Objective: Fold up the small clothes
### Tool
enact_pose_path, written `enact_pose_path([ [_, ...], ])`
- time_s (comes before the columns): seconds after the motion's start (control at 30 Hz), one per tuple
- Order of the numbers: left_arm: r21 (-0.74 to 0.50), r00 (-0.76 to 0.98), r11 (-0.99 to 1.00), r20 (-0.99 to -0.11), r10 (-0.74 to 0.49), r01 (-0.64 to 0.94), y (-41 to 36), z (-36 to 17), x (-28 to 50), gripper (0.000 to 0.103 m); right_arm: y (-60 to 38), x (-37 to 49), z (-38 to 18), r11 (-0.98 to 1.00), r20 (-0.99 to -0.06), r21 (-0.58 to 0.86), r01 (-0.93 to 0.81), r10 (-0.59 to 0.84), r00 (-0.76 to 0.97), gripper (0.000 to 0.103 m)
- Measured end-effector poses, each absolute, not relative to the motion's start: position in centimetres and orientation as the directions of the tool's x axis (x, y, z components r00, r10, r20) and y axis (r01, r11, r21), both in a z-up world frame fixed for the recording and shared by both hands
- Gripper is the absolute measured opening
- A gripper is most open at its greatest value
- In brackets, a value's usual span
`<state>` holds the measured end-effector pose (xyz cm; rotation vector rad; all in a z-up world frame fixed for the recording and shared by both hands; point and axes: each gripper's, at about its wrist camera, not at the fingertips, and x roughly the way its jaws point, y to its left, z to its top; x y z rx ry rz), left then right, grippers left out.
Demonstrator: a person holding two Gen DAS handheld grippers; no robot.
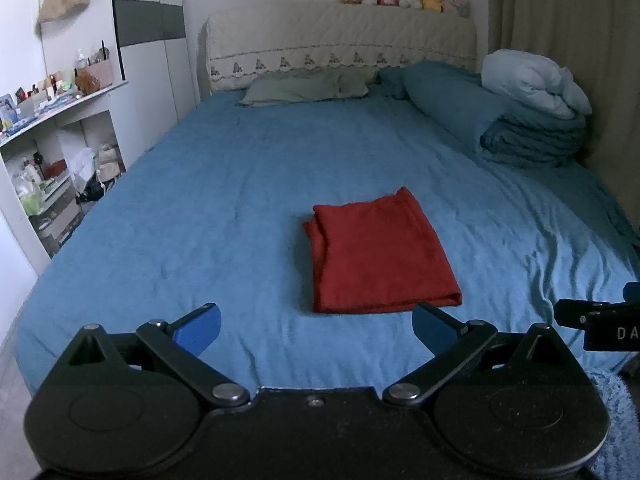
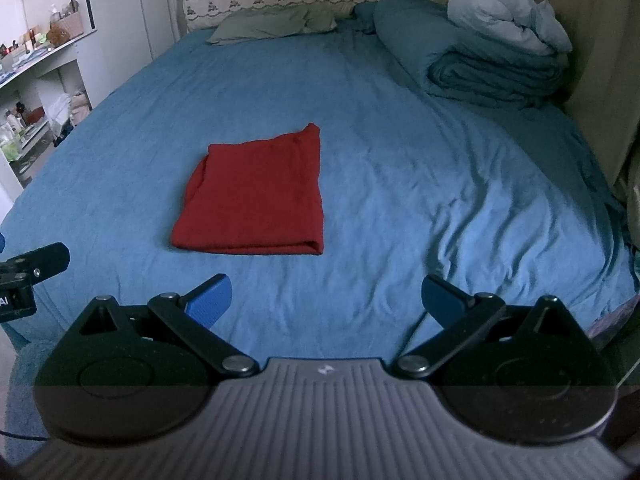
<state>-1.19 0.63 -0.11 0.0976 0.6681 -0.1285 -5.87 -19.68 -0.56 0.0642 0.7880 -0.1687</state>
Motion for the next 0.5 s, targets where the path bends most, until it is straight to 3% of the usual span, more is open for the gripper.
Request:
enact_pose_path([
  [0.5,0.049,0.803,0.991,-0.592,-0.072,0.125,0.94,0.09,-1.42,0.103,-19.87,-5.86,-0.37,0.984,-0.707,-0.005,0.177,-0.129,0.695,0.103],
])
